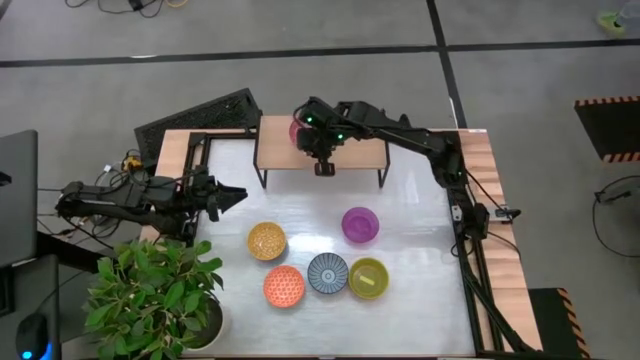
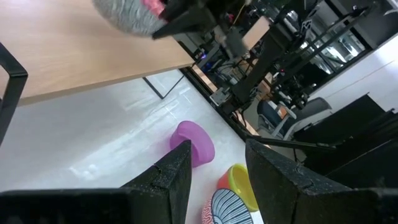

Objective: Place and stack bowls onto a shelf
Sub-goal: Move the red patterned bowl to the left side of the shelf slightly

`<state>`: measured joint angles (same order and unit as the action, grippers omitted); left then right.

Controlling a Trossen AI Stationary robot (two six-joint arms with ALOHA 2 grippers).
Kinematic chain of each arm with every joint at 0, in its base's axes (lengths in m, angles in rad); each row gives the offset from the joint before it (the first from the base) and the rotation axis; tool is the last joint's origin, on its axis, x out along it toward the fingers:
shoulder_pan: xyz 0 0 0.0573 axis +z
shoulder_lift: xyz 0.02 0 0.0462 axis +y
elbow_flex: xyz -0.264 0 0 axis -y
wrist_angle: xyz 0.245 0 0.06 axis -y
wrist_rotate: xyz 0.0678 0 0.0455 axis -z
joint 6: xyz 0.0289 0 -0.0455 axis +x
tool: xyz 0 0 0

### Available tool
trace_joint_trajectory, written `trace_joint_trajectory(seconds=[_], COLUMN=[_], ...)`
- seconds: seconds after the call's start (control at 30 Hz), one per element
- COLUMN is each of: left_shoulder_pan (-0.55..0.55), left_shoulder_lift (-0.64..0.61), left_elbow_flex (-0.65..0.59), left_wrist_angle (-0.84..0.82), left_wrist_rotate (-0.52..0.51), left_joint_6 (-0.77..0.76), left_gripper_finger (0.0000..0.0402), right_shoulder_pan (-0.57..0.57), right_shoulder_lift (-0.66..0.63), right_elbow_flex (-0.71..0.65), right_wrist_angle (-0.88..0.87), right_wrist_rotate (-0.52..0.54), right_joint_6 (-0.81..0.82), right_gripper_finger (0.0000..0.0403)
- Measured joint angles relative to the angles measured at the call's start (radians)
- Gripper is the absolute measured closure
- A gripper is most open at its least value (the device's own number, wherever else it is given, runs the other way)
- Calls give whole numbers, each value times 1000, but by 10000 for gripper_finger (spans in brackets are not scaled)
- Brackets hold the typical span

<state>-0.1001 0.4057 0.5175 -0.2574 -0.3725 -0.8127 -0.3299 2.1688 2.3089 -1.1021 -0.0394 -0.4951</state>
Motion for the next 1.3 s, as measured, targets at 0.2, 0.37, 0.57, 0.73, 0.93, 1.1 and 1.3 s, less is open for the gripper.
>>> trace_joint_trajectory(seconds=[0.2, 0.37, 0.57, 0.73, 0.93, 1.1, 1.3], left_shoulder_pan=[0, 0, 0, 0, 0, 0, 0], left_shoulder_lift=[0, 0, 0, 0, 0, 0, 0], left_elbow_flex=[0, 0, 0, 0, 0, 0, 0], left_wrist_angle=[-4, -12, -17, -16, -16, -16, -16], left_wrist_rotate=[0, -1, -1, -1, -8, -8, -8], left_joint_6=[-6, -13, -20, -21, -22, -13, 1], left_gripper_finger=[266, 266, 266, 266, 266, 266, 266], right_shoulder_pan=[6, 0, -14, -21, -29, -34, -40], right_shoulder_lift=[26, 41, 47, 47, 47, 46, 46], right_elbow_flex=[2, 1, 1, 1, 1, 2, 2], right_wrist_angle=[29, 31, 26, 22, 27, 49, 60], right_wrist_rotate=[10, 8, -26, -26, -32, -31, -35], right_joint_6=[-11, -34, -36, -37, -37, -40, -39], right_gripper_finger=[366, 366, 366, 366, 351, 302, 275])
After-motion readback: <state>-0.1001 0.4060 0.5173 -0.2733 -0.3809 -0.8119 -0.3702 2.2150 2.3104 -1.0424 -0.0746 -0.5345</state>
